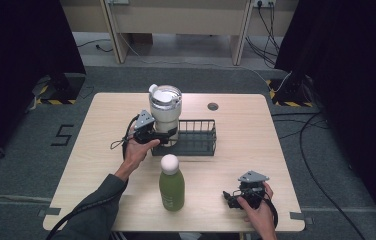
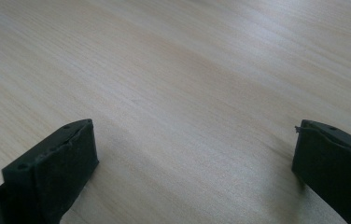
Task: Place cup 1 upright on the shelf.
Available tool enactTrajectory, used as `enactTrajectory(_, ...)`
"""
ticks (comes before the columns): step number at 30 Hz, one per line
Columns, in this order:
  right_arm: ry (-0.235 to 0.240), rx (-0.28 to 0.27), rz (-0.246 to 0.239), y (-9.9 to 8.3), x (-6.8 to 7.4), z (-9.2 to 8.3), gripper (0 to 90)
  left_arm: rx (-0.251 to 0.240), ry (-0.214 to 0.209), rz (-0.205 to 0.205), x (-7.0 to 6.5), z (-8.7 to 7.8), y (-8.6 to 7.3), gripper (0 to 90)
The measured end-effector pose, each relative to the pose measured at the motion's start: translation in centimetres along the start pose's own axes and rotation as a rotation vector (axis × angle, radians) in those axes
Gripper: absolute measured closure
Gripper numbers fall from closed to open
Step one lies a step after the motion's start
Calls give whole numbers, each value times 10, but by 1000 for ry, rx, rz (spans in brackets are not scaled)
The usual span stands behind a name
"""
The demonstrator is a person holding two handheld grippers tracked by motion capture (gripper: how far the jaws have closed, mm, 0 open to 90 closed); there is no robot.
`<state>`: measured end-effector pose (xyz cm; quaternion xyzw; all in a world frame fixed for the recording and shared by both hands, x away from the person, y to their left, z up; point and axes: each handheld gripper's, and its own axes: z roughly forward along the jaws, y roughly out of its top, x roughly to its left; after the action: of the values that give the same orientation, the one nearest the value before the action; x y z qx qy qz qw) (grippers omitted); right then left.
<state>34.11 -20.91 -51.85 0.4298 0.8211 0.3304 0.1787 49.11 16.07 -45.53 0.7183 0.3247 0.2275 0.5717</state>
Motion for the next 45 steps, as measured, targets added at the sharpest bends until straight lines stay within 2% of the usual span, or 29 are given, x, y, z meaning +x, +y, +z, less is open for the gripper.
enactTrajectory(5, -1, 1, 0, 0, 0, 0, 3, -14, -5, 33, -2, -2, -4, 108)
enactTrajectory(16, -2, -3, -5, 0, 0, 0, 4, -53, -8, 24, -3, -2, -9, 105)
enactTrajectory(29, -2, -3, -6, 0, 0, 0, 4, -60, 7, 32, -3, -2, -10, 99)
enactTrajectory(32, -2, -3, -5, 0, 0, 0, 4, -57, -3, 29, -4, -2, -10, 99)
enactTrajectory(36, -2, -3, -6, 0, 0, 0, 4, -55, 11, 31, -4, -3, -9, 98)
enactTrajectory(40, -3, -3, -5, 0, 0, 0, 4, -59, 8, 32, -4, -4, -10, 99)
enactTrajectory(41, -3, -3, -5, 0, 0, 0, 5, -59, -4, 27, -4, -4, -10, 99)
enactTrajectory(45, -3, -3, -7, 0, 0, 0, 4, -60, 0, 33, -4, -4, -11, 99)
